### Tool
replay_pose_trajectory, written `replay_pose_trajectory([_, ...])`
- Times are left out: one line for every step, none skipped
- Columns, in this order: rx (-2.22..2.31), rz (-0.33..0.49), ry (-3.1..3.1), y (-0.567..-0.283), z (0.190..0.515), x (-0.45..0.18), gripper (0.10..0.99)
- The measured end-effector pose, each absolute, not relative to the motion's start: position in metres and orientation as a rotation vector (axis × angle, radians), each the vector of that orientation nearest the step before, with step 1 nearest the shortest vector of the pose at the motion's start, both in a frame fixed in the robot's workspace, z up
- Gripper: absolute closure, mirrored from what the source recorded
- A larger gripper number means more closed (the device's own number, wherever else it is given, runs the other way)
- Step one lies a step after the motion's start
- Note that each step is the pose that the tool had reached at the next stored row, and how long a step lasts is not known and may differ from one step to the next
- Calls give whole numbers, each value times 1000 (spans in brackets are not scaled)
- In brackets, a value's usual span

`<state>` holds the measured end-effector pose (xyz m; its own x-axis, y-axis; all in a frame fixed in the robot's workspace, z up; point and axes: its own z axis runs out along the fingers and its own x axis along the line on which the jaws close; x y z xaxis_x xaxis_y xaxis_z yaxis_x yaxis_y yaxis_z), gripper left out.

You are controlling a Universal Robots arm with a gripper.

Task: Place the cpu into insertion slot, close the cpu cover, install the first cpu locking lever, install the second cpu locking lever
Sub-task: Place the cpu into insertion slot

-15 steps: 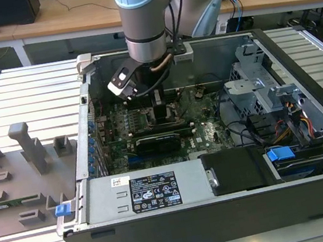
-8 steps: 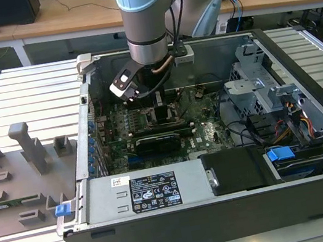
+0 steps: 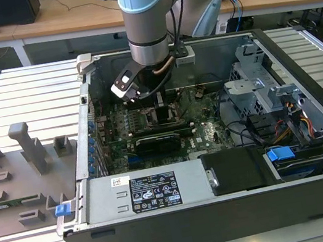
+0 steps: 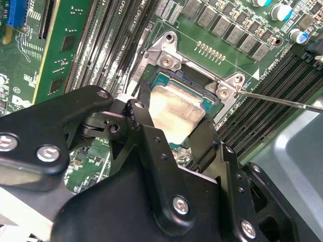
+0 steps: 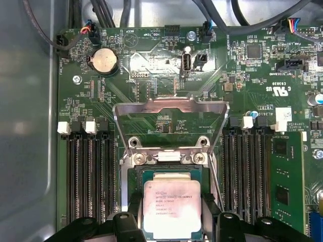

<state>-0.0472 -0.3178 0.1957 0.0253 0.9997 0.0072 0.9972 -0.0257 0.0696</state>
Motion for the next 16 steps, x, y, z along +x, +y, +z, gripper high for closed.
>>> replay_pose_trajectory([2217,84,2161,-318,196,-47,541])
replay_pose_trajectory([2217,84,2161,-318,195,-47,541])
replay_pose_trajectory([2217,84,2161,-318,195,-47,541])
replay_pose_trajectory([2217,84,2161,-318,195,-47,541])
replay_pose_trajectory([2217,86,2161,-317,195,-47,533])
replay_pose_trajectory([2217,86,2161,-317,195,-47,471])
replay_pose_trajectory([2217,84,2161,-318,195,-47,471])
replay_pose_trajectory([2217,84,2161,-318,197,-47,471])
replay_pose_trajectory([2217,84,2161,-318,199,-47,471])
replay_pose_trajectory([2217,84,2161,-318,200,-47,471])
replay_pose_trajectory([2217,84,2161,-318,202,-47,471])
replay_pose_trajectory([2217,84,2161,-318,204,-47,471])
replay_pose_trajectory([2217,84,2161,-318,207,-47,471])
replay_pose_trajectory([2216,84,2161,-317,211,-47,471])
replay_pose_trajectory([2217,84,2161,-316,216,-47,471])
replay_pose_trajectory([2217,84,2161,-316,219,-47,486])
